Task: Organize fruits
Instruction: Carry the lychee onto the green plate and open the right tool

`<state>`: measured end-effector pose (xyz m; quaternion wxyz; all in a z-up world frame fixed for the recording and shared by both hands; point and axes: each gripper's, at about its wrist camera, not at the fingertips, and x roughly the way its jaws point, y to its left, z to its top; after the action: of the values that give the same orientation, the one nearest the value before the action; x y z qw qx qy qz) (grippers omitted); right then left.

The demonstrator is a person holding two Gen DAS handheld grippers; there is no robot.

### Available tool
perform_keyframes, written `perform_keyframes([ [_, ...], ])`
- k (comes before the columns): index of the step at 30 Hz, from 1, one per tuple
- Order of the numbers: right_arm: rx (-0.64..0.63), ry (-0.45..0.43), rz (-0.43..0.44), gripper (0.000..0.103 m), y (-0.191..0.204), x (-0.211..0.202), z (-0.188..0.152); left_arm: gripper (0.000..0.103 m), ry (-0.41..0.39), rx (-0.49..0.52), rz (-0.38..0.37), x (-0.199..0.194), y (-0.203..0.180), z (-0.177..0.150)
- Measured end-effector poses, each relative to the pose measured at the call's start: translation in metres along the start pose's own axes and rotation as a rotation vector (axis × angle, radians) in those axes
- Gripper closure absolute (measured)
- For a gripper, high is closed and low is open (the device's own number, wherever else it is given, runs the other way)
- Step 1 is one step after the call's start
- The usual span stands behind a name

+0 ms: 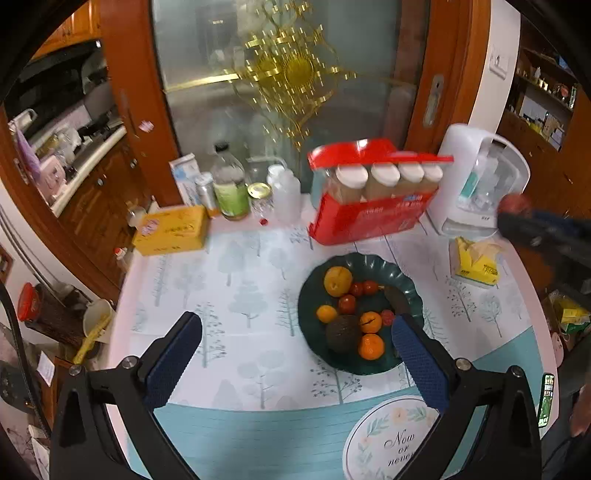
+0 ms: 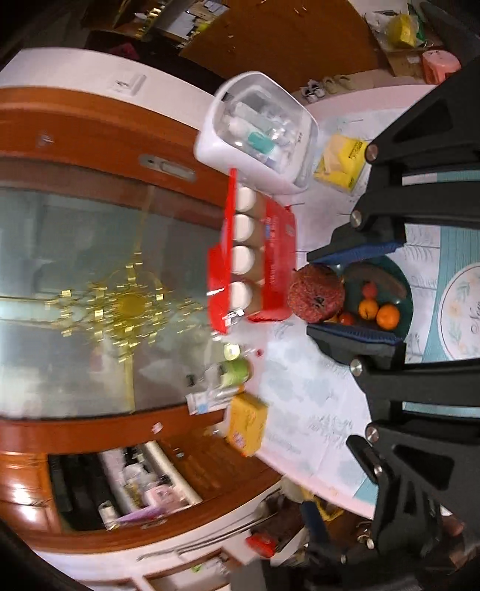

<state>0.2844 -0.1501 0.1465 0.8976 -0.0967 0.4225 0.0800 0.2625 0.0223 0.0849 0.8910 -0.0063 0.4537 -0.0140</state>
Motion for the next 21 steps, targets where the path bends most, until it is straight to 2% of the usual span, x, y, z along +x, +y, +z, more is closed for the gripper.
perform_keyframes([
  [6,0.071,0.12,0.062,0.071,-0.016,0.092,-0.033,0.001,0.104,-0.03,-0.009,0.08,-0.011,-0.01],
  [11,0.097,0.21,0.095,0.071,-0.025,0.159,-0.058,0.001,0.159,-0.049,-0.002,0.139,-0.02,-0.017],
  [15,0.109,0.272,0.109,0.071,-0.034,0.205,-0.073,0.001,0.189,-0.049,0.019,0.175,-0.025,-0.02],
  [21,0.112,0.306,0.14,0.071,-0.039,0.25,-0.084,0.001,0.237,-0.062,0.02,0.222,-0.027,-0.027],
])
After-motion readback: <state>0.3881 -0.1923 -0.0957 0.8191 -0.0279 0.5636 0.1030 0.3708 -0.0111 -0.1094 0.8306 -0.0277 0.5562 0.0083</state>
